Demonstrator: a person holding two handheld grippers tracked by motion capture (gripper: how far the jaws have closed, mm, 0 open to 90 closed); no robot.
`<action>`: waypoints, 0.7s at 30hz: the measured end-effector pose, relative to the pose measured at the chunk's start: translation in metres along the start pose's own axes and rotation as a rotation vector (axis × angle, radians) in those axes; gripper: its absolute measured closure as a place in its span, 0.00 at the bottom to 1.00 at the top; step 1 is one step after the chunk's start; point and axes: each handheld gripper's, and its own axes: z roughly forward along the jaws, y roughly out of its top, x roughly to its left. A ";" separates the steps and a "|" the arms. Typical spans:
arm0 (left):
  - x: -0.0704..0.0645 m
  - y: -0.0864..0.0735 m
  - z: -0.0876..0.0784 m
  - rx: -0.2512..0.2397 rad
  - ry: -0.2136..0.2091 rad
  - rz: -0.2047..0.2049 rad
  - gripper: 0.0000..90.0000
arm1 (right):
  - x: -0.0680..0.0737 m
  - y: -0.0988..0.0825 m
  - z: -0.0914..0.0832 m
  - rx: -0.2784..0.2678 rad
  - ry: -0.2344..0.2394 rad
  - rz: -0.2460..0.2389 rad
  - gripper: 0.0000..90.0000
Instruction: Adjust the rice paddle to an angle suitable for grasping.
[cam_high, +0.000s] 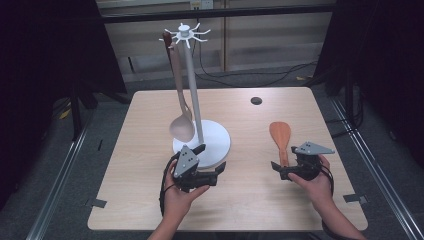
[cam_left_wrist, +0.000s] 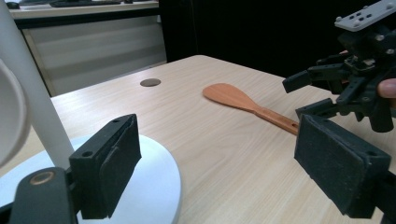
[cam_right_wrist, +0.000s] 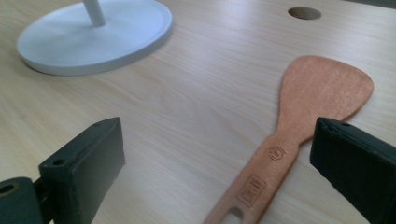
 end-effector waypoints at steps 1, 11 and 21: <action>0.000 0.000 0.000 0.002 -0.001 -0.001 0.16 | -0.001 -0.001 0.001 0.009 -0.002 0.005 0.04; -0.002 -0.007 0.000 0.027 -0.002 -0.018 0.16 | -0.007 -0.003 0.010 0.068 -0.058 -0.012 0.09; -0.005 -0.013 0.000 0.041 -0.021 -0.009 0.16 | -0.018 -0.005 0.018 0.097 -0.094 0.031 0.23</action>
